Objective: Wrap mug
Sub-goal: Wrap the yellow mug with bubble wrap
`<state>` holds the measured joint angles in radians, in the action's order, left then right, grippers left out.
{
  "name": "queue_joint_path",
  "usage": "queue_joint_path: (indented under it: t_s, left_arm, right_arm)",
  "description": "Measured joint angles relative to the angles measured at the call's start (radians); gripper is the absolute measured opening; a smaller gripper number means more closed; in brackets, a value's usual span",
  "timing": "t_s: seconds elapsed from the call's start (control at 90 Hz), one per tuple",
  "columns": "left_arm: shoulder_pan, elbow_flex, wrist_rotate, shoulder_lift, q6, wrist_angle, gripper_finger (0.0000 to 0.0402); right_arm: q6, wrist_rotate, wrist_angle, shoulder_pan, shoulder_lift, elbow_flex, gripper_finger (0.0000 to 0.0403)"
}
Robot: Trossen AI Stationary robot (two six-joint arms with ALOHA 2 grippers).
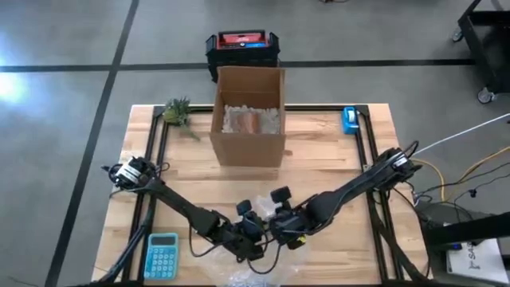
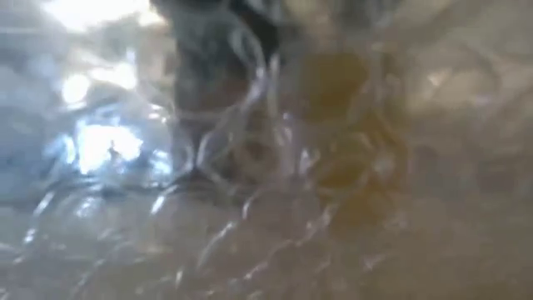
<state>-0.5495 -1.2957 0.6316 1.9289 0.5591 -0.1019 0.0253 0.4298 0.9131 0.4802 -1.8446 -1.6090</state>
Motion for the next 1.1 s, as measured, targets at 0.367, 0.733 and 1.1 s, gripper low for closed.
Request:
queue_joint_path:
  t_s: [0.367, 0.733, 1.1]
  left_arm:
    - [-0.002, 0.000, -0.007, 0.000, 0.000, 0.008, 0.0075]
    - [-0.001, 0.000, -0.016, -0.013, 0.000, 0.011, 0.0075]
    - [-0.009, 0.000, -0.025, -0.100, 0.000, -0.006, 0.0075]
  right_arm:
    - [-0.018, -0.067, -0.156, -0.052, -0.037, 0.079, 0.0018]
    - [0.003, -0.111, -0.197, 0.036, -0.023, 0.096, 0.0018]
    - [0.082, -0.117, -0.203, 0.019, -0.063, 0.178, 0.0018]
